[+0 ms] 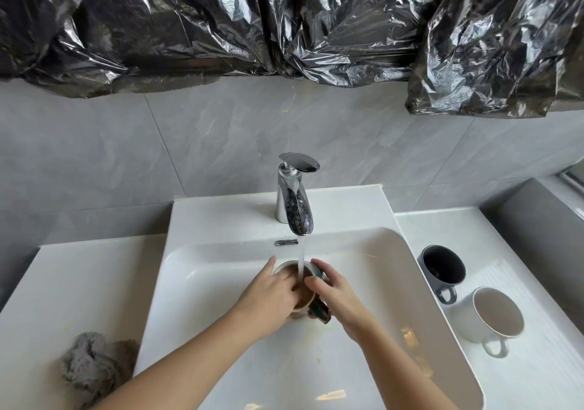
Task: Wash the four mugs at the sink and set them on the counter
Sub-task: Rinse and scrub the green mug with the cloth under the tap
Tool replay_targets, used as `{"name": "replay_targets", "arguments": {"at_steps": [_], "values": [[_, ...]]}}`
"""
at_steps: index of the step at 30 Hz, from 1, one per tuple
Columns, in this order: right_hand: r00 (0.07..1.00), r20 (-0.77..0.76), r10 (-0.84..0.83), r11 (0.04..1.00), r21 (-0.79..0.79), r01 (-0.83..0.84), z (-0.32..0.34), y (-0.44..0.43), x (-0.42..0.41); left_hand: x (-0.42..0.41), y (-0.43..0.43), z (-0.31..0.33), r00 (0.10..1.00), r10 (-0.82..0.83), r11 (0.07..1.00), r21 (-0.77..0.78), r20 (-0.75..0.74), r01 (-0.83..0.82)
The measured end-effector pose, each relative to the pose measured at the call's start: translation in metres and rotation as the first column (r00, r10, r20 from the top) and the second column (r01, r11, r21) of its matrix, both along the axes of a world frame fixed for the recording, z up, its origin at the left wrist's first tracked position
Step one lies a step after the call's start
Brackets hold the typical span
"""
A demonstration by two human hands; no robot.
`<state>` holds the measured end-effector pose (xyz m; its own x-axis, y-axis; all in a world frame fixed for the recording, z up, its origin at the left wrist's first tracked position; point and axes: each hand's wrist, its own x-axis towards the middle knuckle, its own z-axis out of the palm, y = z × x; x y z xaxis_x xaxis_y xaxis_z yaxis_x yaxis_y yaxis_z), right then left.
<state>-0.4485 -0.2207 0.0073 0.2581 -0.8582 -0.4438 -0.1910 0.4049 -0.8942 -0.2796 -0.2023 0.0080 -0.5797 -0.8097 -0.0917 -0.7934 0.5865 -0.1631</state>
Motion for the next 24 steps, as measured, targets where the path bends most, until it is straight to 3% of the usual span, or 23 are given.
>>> {"name": "replay_targets", "arguments": {"at_steps": [3,5,7,10,14,16,19,24], "values": [[0.996,-0.067,0.057,0.996,-0.058,-0.061,0.007,-0.009,0.003,-0.004,-0.002,-0.001,0.998,0.003,0.999,-0.040,0.060,0.000],[0.997,-0.053,0.059,0.996,-0.071,-0.063,0.012,-0.014,0.000,-0.006,-0.002,0.000,1.000,-0.017,0.992,-0.125,-0.017,0.015],[0.999,0.016,0.047,0.998,-0.051,-0.046,0.013,-0.012,-0.003,-0.007,-0.001,0.001,0.998,-0.023,0.997,-0.070,-0.060,0.019],[0.989,0.131,-0.074,0.997,-0.006,0.076,0.006,0.001,-0.007,-0.013,0.004,-0.006,0.992,0.113,0.993,0.037,-0.048,-0.112],[0.902,0.325,-0.285,0.959,0.084,0.272,-0.008,0.016,-0.001,-0.025,0.014,-0.007,0.953,0.177,0.984,0.074,-0.244,-0.164],[0.891,0.336,-0.304,0.952,0.088,0.292,-0.009,0.017,0.004,-0.029,0.016,-0.004,0.927,0.215,0.977,0.072,-0.307,-0.202],[0.932,0.262,-0.250,0.968,0.072,0.240,-0.006,0.014,0.006,-0.029,0.017,-0.006,0.953,0.170,0.985,0.071,-0.252,-0.157],[0.992,0.062,-0.107,0.993,0.052,0.104,-0.001,0.005,-0.001,0.005,0.002,-0.007,0.994,-0.106,0.994,-0.041,0.002,0.106]]}}
